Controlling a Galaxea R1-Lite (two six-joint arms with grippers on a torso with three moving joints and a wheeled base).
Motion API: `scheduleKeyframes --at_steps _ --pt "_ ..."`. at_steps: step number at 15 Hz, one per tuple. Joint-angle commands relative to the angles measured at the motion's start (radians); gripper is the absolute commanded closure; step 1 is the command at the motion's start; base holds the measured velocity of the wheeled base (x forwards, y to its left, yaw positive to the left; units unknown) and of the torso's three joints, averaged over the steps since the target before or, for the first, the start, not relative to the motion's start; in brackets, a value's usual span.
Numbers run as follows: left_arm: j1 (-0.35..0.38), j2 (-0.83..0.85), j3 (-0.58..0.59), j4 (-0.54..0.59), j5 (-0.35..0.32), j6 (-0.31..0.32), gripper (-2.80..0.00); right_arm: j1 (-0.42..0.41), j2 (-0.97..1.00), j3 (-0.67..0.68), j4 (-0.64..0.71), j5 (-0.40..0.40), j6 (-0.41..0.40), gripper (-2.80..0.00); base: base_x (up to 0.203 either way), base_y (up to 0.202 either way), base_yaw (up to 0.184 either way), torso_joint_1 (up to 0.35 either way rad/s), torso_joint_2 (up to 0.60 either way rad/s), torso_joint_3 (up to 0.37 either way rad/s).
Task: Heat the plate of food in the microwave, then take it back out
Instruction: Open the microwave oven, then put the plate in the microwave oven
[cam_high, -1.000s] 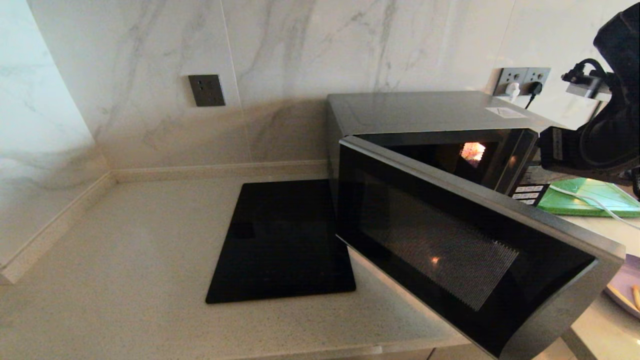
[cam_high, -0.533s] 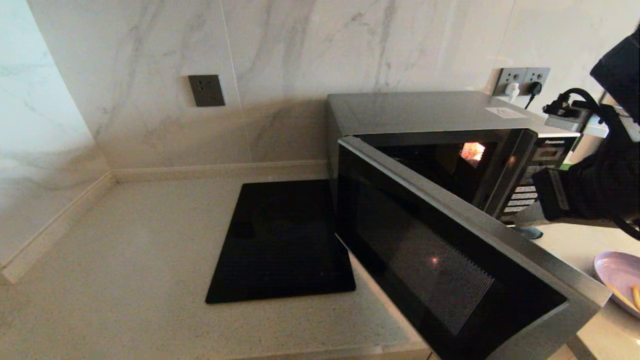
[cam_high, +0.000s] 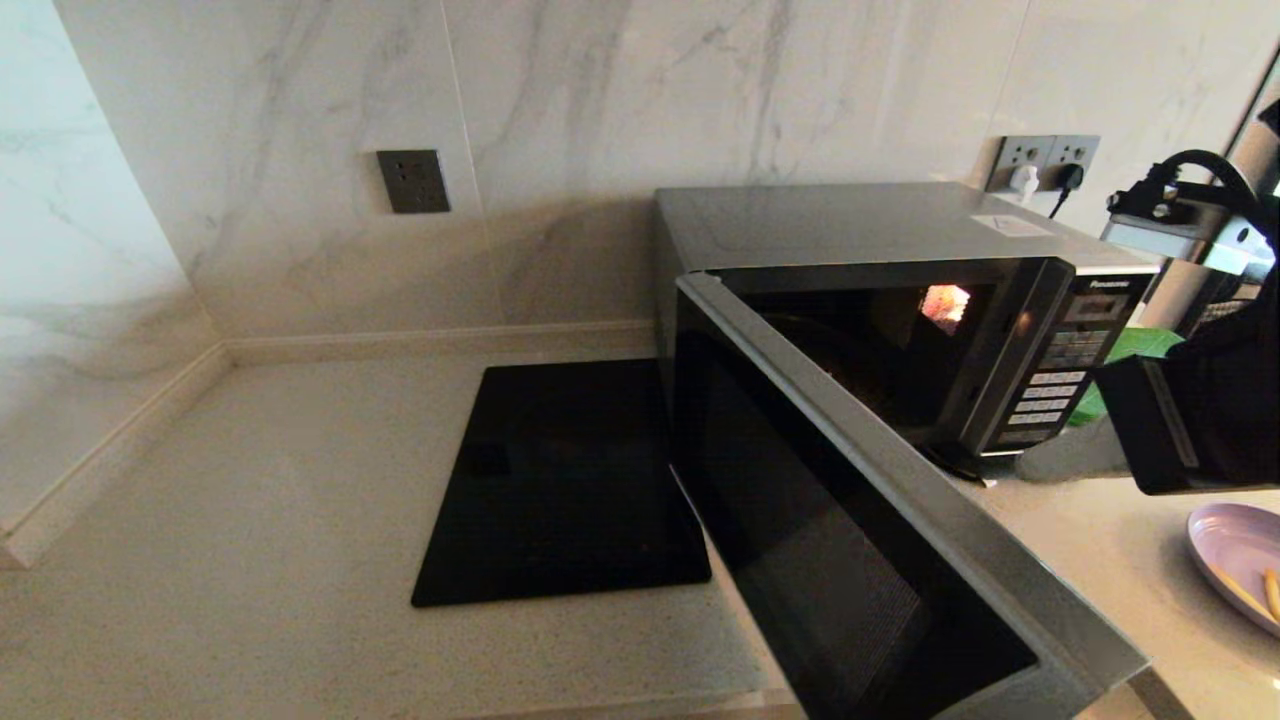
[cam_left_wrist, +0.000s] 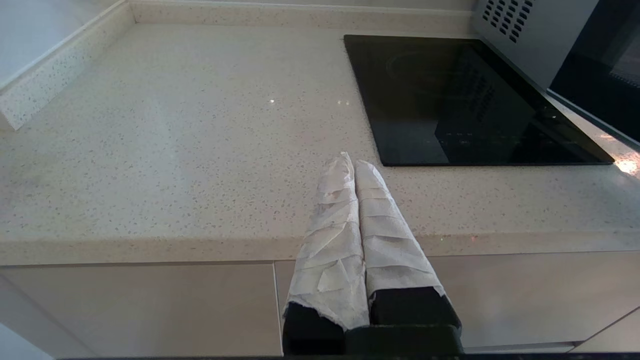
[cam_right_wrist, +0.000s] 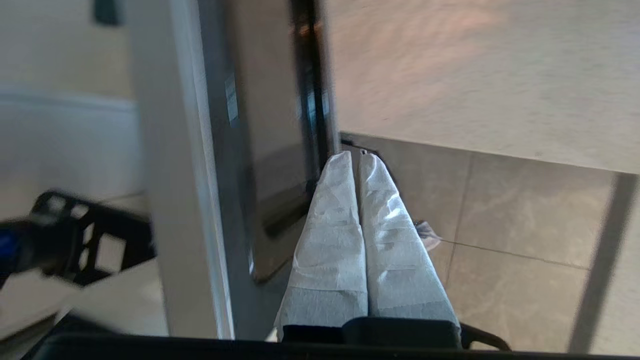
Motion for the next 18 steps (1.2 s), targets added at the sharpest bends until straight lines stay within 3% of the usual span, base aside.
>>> scheduleKeyframes --at_steps 1,7,10,13,16,18 --pt "0.000 0.000 0.000 0.000 -0.001 -0.001 0.00 0.052 -0.009 0.002 0.006 0.000 0.017 0.00 0.000 0.000 0.000 0.000 0.00 0.000" --pt "0.000 0.000 0.000 0.000 0.001 -0.001 0.00 0.085 -0.009 0.000 0.003 -0.006 0.030 0.00 0.000 0.000 0.000 0.000 0.00 0.000" --pt "0.000 0.000 0.000 0.000 0.001 -0.001 0.00 -0.017 -0.032 -0.002 0.004 -0.043 0.026 0.00 0.000 0.000 0.000 0.000 0.00 0.000" --pt "0.000 0.000 0.000 0.000 0.001 -0.001 0.00 -0.242 -0.079 -0.016 0.004 -0.084 -0.044 0.00 0.000 0.000 0.000 0.000 0.00 0.000" --pt "0.000 0.000 0.000 0.000 0.000 -0.001 0.00 -0.580 -0.119 -0.016 0.001 -0.102 -0.222 0.00 0.000 0.000 0.000 0.000 0.00 0.000" --pt "0.000 0.000 0.000 0.000 -0.001 -0.001 0.00 -0.789 -0.120 -0.001 -0.006 -0.146 -0.283 0.00 0.000 0.000 0.000 0.000 0.00 0.000"
